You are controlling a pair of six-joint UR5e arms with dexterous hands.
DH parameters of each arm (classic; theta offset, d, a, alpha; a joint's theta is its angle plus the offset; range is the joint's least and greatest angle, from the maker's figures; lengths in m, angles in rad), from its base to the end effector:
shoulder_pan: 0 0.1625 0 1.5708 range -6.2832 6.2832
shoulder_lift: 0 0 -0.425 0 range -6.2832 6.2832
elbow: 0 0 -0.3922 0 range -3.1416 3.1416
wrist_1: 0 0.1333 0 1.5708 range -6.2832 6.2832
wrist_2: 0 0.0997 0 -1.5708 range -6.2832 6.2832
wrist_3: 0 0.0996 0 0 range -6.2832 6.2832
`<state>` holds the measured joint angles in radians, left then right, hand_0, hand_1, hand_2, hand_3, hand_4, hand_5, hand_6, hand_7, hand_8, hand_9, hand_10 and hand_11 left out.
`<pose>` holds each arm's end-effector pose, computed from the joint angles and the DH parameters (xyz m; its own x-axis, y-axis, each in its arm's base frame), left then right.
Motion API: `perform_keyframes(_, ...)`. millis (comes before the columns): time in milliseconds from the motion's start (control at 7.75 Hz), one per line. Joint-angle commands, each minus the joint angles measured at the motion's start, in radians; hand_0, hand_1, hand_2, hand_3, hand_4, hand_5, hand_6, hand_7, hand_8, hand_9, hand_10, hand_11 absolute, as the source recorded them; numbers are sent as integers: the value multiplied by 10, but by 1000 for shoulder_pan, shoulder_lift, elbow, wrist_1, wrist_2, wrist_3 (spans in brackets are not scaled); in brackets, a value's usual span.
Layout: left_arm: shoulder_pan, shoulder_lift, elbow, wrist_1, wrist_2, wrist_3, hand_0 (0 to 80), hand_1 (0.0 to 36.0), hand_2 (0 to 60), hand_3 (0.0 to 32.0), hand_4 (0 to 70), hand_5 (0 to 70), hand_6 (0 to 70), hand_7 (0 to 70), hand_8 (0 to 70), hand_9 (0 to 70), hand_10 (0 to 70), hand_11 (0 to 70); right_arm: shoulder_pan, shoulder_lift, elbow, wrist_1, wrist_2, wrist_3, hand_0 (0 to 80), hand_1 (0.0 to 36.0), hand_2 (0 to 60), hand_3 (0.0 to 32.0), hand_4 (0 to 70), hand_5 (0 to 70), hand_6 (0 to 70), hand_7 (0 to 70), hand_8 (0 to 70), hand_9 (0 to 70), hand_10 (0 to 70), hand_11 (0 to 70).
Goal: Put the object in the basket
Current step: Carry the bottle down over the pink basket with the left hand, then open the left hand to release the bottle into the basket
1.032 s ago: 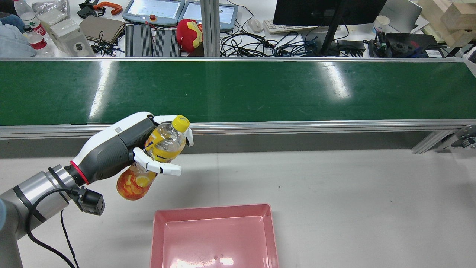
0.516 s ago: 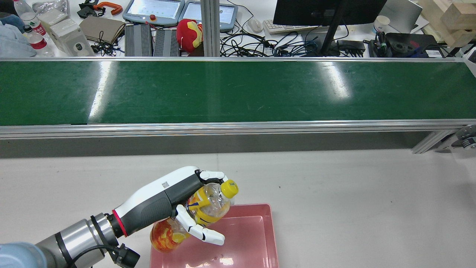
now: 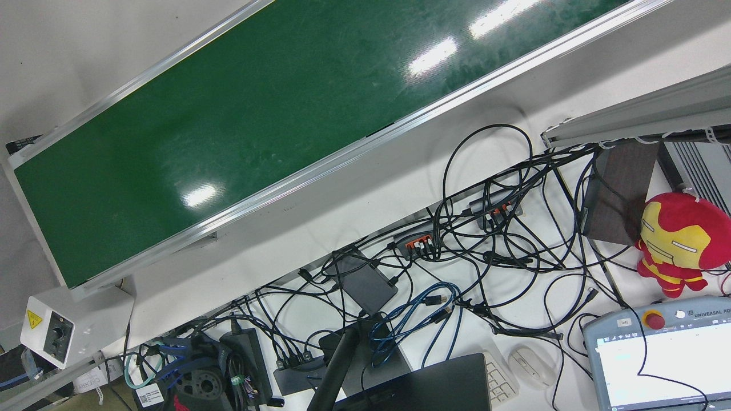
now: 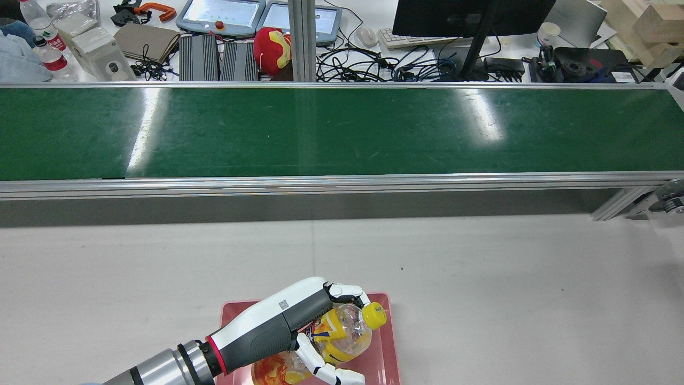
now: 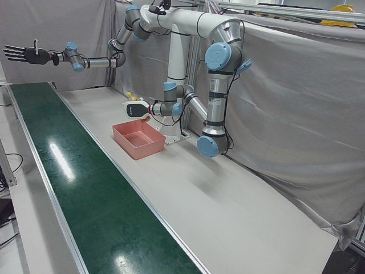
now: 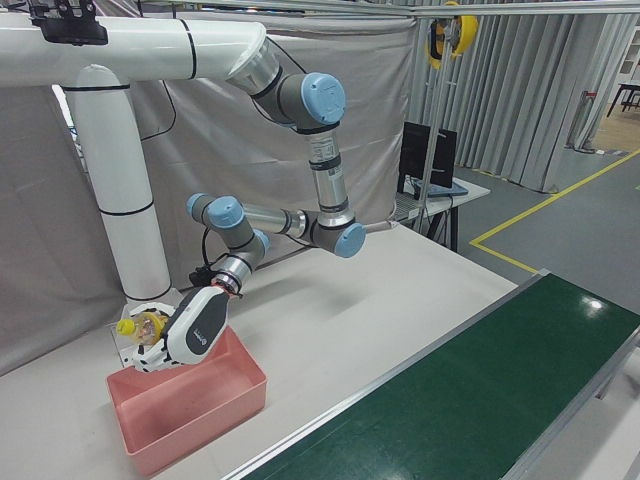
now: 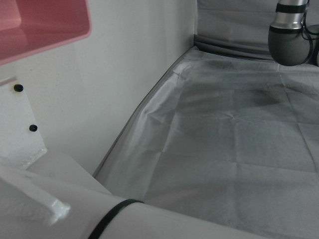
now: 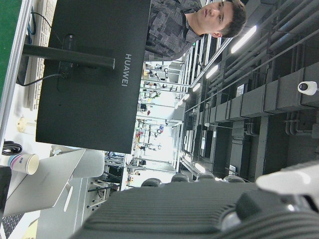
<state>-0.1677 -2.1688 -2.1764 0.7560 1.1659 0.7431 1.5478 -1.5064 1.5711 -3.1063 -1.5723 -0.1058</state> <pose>0.4699 -0.2545 0.1979 -0.6595 -0.5748 -0.4844 0.0264 0.6262 -0.7792 0.1210 -0.5307 0.6505 -0.9944 0.0138 0.1052 -0.1033 0.1018 -0.9894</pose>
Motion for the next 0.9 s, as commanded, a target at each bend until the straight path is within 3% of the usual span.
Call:
perform_keyframes(0, 2, -2, 70, 5, -2, 2, 466, 42, 100, 0, 297, 700, 326, 421, 473, 625, 583, 700, 0, 0, 0, 0, 0, 0, 0, 0, 0, 0, 0, 0, 0, 0, 0, 0, 0, 0)
perform_keyframes(129, -9, 3, 88, 8, -6, 4, 475, 34, 0, 0, 249, 700, 208, 304, 368, 493, 460, 648, 0, 0, 1, 0, 0, 0, 0, 0, 0, 0, 0, 0, 0, 0, 0, 0, 0, 0)
perform_keyframes(258, -12, 4, 89, 9, -6, 6, 469, 35, 0, 0, 185, 588, 120, 204, 266, 374, 363, 515, 0, 0, 1, 0, 0, 0, 0, 0, 0, 0, 0, 0, 0, 0, 0, 0, 0, 0)
perform_keyframes(387, -12, 6, 87, 19, -6, 6, 461, 13, 0, 0, 125, 444, 64, 131, 184, 262, 287, 418, 0, 0, 1, 0, 0, 0, 0, 0, 0, 0, 0, 0, 0, 0, 0, 0, 0, 0)
perform_keyframes(774, -19, 46, 76, 16, -6, -2, 399, 0, 0, 0, 43, 344, 1, 38, 106, 146, 181, 264, 0, 0, 3, 0, 0, 0, 0, 0, 0, 0, 0, 0, 0, 0, 0, 0, 0, 0)
